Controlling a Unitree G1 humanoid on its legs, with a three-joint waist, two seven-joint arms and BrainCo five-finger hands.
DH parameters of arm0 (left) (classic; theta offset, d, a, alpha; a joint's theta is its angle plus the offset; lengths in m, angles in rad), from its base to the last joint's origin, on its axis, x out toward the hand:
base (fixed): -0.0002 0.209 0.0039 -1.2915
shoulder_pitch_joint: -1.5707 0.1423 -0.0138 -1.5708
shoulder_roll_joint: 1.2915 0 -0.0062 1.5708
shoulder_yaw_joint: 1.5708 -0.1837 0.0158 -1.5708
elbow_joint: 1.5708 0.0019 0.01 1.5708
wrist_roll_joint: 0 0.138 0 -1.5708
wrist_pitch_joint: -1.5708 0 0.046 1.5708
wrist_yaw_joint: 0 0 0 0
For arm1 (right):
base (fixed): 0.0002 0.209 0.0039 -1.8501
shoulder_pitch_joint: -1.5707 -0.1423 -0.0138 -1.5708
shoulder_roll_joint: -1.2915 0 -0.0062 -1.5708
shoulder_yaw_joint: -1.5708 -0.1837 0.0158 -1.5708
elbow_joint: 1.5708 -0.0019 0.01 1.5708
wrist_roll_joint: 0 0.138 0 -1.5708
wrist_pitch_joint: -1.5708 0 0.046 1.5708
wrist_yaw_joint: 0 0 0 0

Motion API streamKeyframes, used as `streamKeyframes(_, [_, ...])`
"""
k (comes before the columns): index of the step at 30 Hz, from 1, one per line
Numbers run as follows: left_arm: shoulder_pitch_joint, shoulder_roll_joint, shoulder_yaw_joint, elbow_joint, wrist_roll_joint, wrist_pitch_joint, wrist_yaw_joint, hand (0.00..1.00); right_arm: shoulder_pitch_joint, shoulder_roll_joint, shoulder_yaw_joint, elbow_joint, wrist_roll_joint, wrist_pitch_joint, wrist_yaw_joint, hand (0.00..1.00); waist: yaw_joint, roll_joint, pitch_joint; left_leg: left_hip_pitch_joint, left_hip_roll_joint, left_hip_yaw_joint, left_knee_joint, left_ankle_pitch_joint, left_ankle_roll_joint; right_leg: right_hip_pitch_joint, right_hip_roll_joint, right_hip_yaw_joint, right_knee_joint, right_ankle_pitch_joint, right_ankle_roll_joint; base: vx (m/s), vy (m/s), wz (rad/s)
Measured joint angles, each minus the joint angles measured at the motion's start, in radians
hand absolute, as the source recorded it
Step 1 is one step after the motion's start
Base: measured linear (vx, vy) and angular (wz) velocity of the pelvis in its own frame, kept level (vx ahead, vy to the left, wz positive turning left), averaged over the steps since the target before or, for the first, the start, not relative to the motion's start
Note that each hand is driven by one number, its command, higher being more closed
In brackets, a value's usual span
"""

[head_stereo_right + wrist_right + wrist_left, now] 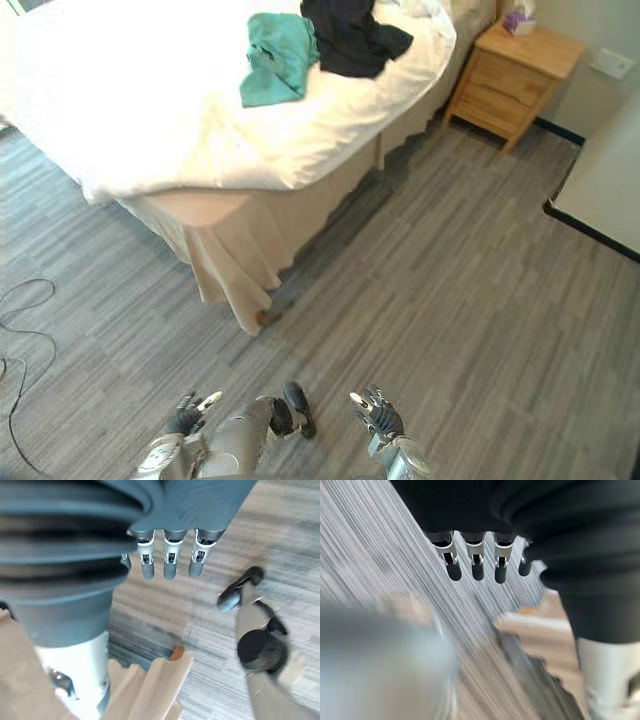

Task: Tidy the bed and pick cloth on bed and put in laundry

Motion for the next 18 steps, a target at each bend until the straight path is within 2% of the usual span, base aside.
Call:
streamKeyframes(1, [-0.001, 0.003, -0.016, 0.015, 0.002, 0.003, 0.003, 0.0, -0.002, -0.009, 0.0, -0.001, -0.013, -0.002, -0.013, 0.0, -0.019, -0.001, 0.0, 0.046, -0.028, -0.026, -0.013, -0.009, 0.005, -0.074, -0.037, -0.003, 0.156, -0.041, 0.002, 0.45, 0.188, 0.7])
streamKeyframes(3, [-0.001, 0.005, -0.047, 0.024, -0.002, 0.006, 0.019, 0.0, -0.001, -0.023, 0.014, -0.002, -0.016, -0.007, -0.015, 0.0, -0.022, 0.012, 0.004, 0.12, -0.052, -0.086, -0.037, -0.009, 0.004, -0.135, -0.043, -0.015, 0.194, -0.124, 0.002, 0.43, 0.098, 0.85])
streamKeyframes(4, [-0.001, 0.005, -0.068, 0.025, -0.01, 0.014, 0.02, 0.0, -0.001, -0.043, 0.019, -0.003, -0.031, -0.008, -0.015, 0.0, -0.023, 0.025, 0.004, 0.172, -0.054, -0.135, -0.064, -0.01, 0.0, -0.156, -0.032, -0.04, 0.141, -0.165, -0.004, 0.42, 0.057, 0.93])
streamKeyframes(7, [-0.001, 0.006, -0.089, 0.028, -0.011, 0.033, 0.018, 0.0, -0.001, -0.047, 0.021, -0.005, -0.029, -0.009, -0.02, 0.0, -0.024, 0.038, 0.004, 0.255, -0.054, -0.257, -0.133, -0.005, -0.033, -0.197, -0.004, -0.053, -0.082, -0.196, -0.003, 0.27, -0.039, 1.16])
streamKeyframes(10, [-0.014, 0.008, -0.09, 0.049, -0.005, 0.049, 0.017, 0.0, 0.005, -0.042, 0.018, -0.004, -0.009, -0.01, -0.032, 0.0, -0.027, 0.031, -0.001, 0.295, -0.054, -0.406, -0.206, 0.022, -0.083, -0.242, 0.015, -0.001, -0.304, -0.166, 0.005, 0.24, -0.143, 1.41])
streamKeyframes(11, [-0.016, 0.012, -0.087, 0.06, 0.002, 0.048, 0.017, 0.0, 0.01, -0.038, 0.018, -0.002, -0.006, -0.014, -0.033, 0.0, -0.027, 0.02, -0.005, 0.313, -0.054, -0.456, -0.232, 0.03, -0.106, -0.246, 0.019, 0.025, -0.37, -0.127, 0.002, 0.28, -0.256, 1.34])
streamKeyframes(12, [-0.015, 0.014, -0.086, 0.064, 0.004, 0.047, 0.017, 0.0, 0.012, -0.035, 0.019, 0.0, -0.006, -0.017, -0.032, 0.0, -0.025, 0.013, -0.007, 0.324, -0.055, -0.472, -0.239, 0.036, -0.113, -0.244, 0.021, 0.033, -0.402, -0.1, -0.002, 0.26, -0.269, 1.09])
streamKeyframes(14, [0.003, 0.023, -0.076, 0.063, 0.002, 0.039, 0.017, 0.0, 0.012, -0.018, 0.02, 0.017, -0.006, -0.028, -0.032, 0.0, -0.017, -0.008, -0.017, 0.336, -0.056, -0.505, -0.242, 0.033, -0.131, -0.225, 0.031, 0.041, -0.498, 0.026, -0.024, 0.24, -0.265, 0.75])
streamKeyframes(16, [0.006, -0.01, -0.06, 0.063, -0.011, 0.03, 0.02, 0.0, -0.004, -0.022, 0.021, 0.038, 0.014, -0.033, -0.03, 0.0, -0.004, 0.025, -0.023, 0.357, -0.013, -0.53, -0.248, 0.032, -0.196, -0.174, 0.063, 0.012, -0.546, 0.051, -0.047, 0.24, -0.263, 0.42])
streamKeyframes(17, [0.008, -0.019, -0.057, 0.064, -0.023, 0.026, 0.02, 0.0, -0.005, -0.023, 0.022, 0.039, 0.02, -0.037, -0.029, 0.0, -0.001, 0.036, -0.025, 0.359, 0.0, -0.53, -0.251, 0.031, -0.204, -0.163, 0.073, 0.001, -0.565, 0.054, -0.053, 0.21, -0.224, 0.15])
streamKeyframes(18, [0.014, -0.028, -0.049, 0.065, -0.045, 0.023, 0.02, 0.0, -0.01, -0.026, 0.026, 0.041, 0.026, -0.041, -0.028, 0.0, -0.002, 0.047, -0.027, 0.363, 0.015, -0.529, -0.25, 0.033, -0.232, -0.14, 0.087, -0.015, -0.591, 0.059, -0.061, 0.2, -0.204, 0.2])
